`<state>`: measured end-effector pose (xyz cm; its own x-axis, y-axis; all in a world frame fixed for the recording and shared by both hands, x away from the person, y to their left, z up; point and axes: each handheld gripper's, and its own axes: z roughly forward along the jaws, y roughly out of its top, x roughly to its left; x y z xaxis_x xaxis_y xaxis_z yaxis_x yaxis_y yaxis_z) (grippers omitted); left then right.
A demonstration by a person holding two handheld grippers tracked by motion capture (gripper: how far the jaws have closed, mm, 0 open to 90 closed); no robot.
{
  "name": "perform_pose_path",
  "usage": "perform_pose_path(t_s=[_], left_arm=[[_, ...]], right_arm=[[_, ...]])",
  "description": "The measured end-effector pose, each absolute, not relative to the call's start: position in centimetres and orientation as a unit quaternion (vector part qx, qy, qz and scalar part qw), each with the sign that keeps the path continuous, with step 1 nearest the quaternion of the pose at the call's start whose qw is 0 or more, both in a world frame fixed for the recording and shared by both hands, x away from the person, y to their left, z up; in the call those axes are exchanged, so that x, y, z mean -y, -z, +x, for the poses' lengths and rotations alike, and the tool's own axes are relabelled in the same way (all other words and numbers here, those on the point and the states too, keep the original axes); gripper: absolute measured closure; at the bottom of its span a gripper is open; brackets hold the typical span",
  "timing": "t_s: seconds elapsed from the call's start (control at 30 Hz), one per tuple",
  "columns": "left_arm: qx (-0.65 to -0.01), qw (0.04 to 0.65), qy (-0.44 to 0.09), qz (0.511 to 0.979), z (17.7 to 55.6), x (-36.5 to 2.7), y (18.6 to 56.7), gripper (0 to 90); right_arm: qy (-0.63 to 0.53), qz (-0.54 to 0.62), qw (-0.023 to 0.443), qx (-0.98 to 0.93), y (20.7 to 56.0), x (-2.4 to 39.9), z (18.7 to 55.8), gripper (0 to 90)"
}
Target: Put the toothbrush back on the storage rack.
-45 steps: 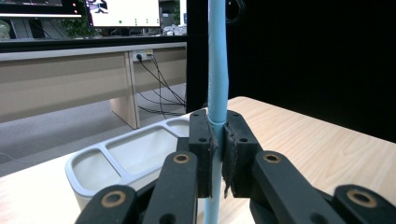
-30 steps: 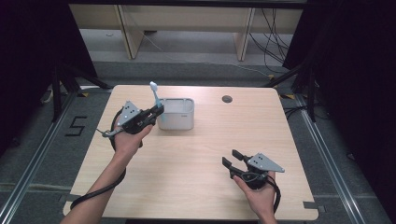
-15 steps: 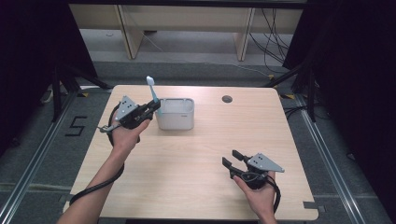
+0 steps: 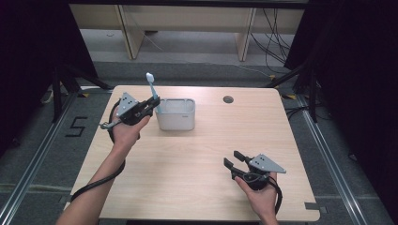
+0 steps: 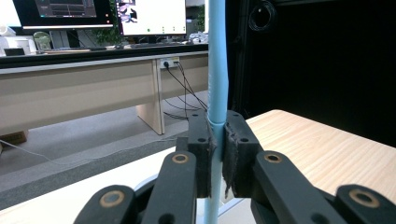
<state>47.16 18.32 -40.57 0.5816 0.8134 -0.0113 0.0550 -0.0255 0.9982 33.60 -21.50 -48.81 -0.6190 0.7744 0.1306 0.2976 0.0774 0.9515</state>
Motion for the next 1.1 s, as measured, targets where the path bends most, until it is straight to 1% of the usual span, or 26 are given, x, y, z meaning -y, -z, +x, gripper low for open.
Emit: perform_pose_path(t_s=[0.03,0.1,0.33,0.5,0.53,0.7,0.77,0.87,1.0,1.1], left_arm=[[-0.337,0.611,-0.310,0.646,47.2,-18.3,40.5,81.9],[-0.338,0.610,-0.312,0.646,47.3,-18.4,40.5,81.9],[-0.338,0.607,-0.317,0.646,47.7,-18.4,40.3,81.9],[-0.340,0.604,-0.321,0.646,48.0,-18.4,40.2,81.9],[-0.340,0.603,-0.321,0.646,48.0,-18.4,40.2,81.9],[-0.341,0.600,-0.322,0.648,48.3,-18.4,40.2,81.9],[-0.341,0.600,-0.324,0.647,48.4,-18.4,40.2,81.9],[-0.341,0.599,-0.324,0.648,48.5,-18.4,40.2,81.9],[-0.343,0.597,-0.325,0.648,48.7,-18.4,40.2,81.9],[-0.344,0.596,-0.325,0.649,48.9,-18.4,40.3,81.9]], right_arm=[[-0.561,0.379,0.218,-0.703,48.8,21.5,33.6,47.5],[-0.564,0.382,0.206,-0.702,48.8,21.5,33.6,47.5],[-0.561,0.381,0.213,-0.703,48.8,21.5,33.6,47.5],[-0.563,0.383,0.206,-0.703,48.8,21.5,33.6,47.5],[-0.561,0.379,0.215,-0.704,48.8,21.6,33.7,47.5],[-0.558,0.382,0.212,-0.705,48.8,21.6,33.6,47.5],[-0.559,0.379,0.223,-0.703,48.9,21.5,33.7,47.4],[-0.559,0.379,0.223,-0.703,48.9,21.5,33.7,47.4],[-0.562,0.384,0.208,-0.703,48.9,21.4,33.6,47.5],[-0.561,0.383,0.211,-0.703,48.9,21.4,33.6,47.4]])
